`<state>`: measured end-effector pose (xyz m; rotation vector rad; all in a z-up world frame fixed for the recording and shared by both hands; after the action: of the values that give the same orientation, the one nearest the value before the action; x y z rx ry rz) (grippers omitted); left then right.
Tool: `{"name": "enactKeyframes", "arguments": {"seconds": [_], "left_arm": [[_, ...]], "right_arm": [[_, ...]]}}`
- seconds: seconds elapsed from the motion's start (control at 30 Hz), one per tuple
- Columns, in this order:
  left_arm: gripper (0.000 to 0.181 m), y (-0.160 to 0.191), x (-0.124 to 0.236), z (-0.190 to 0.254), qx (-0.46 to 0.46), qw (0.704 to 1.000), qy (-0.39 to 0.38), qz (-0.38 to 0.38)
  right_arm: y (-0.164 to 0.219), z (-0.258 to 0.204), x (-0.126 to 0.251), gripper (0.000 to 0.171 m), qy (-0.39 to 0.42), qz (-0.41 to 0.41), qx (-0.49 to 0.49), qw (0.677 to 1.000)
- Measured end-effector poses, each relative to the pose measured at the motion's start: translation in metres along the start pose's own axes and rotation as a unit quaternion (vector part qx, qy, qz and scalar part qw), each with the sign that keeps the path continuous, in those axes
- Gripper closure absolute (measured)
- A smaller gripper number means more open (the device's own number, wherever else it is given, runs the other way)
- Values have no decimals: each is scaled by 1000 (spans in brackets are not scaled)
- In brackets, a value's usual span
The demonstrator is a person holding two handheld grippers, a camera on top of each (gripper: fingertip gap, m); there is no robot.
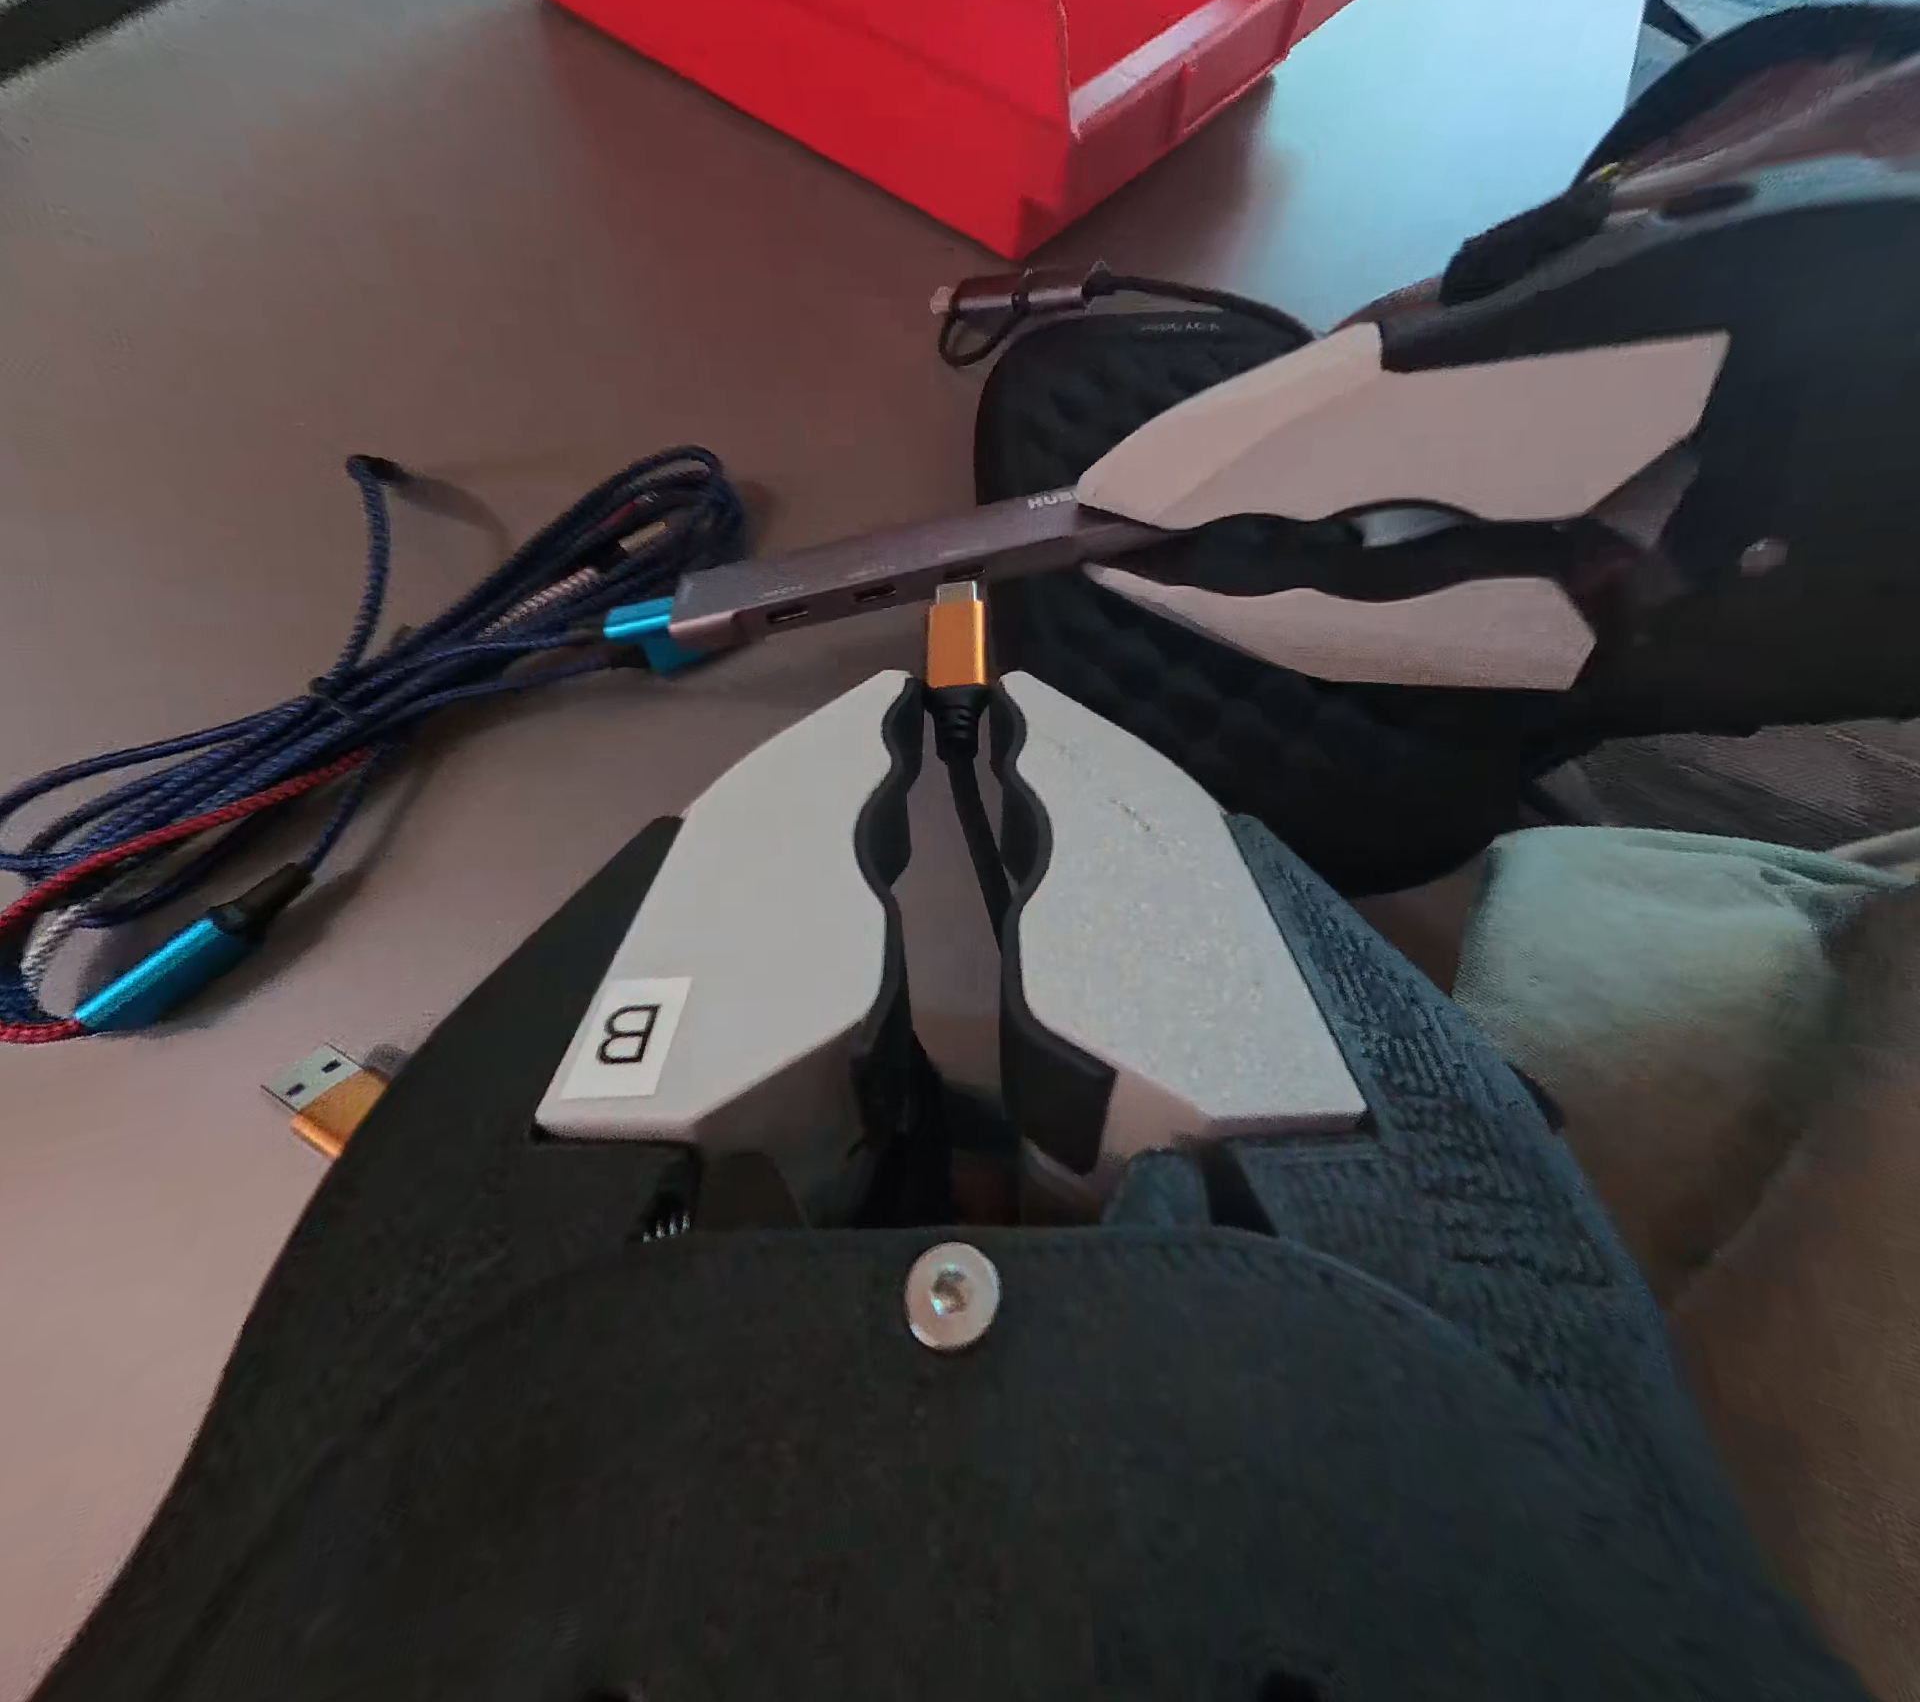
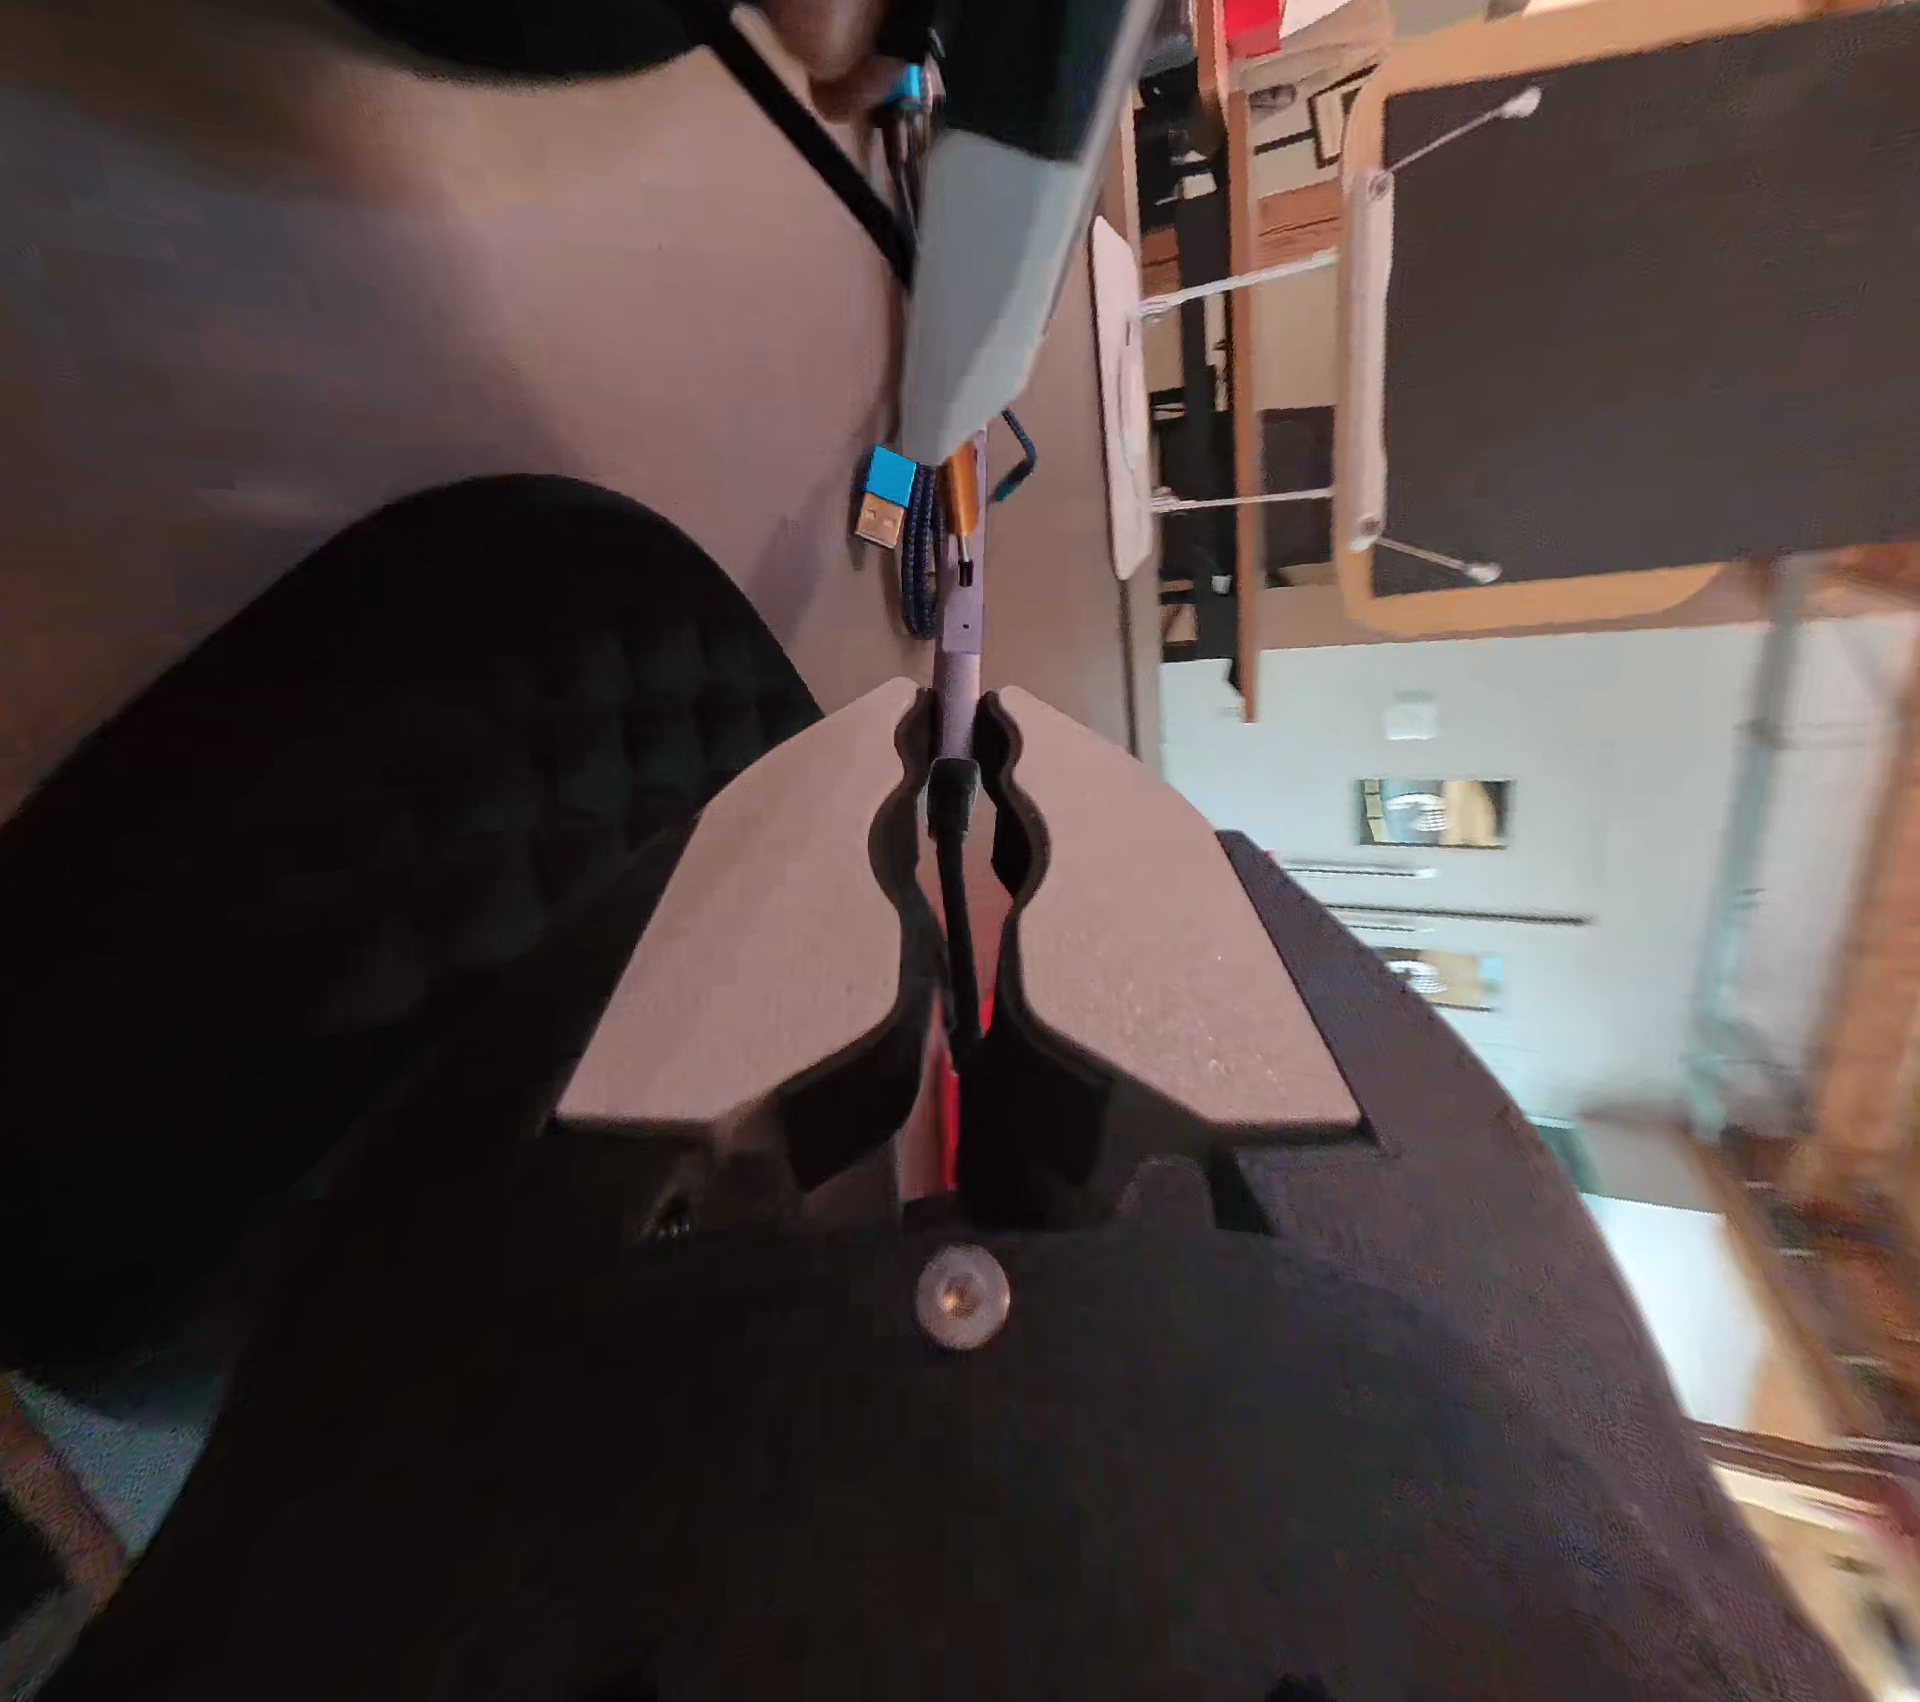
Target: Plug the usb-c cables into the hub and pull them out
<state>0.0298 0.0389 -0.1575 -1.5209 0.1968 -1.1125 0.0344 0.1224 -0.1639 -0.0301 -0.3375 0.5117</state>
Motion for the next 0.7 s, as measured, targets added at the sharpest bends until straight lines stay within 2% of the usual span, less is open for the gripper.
{"name": "enactKeyframes", "arguments": {"seconds": [0.17, 0.43, 0.7], "left_arm": [[169, 1, -3, -11, 7, 1000, -15, -19], [169, 1, -5, -9, 5, 1000, -24, -12], [169, 3, -5, -11, 19, 1000, -15, -7]], "right_arm": [[-3, 1, -5, 164, 15, -22, 65, 997], [-6, 0, -12, 164, 17, -43, 81, 996], [-7, -3, -14, 164, 26, -22, 82, 996]]}}
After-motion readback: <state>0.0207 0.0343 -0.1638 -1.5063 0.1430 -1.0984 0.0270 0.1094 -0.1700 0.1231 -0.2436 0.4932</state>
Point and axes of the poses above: each gripper's, where its closed fingertips meet, x back along the fingers, y out of its underside, z = x × y across the jaws, the point moved 4 cm from there along x, back along the fingers, and after that the axes turned 6 degrees about x, right-handed, at the moved point
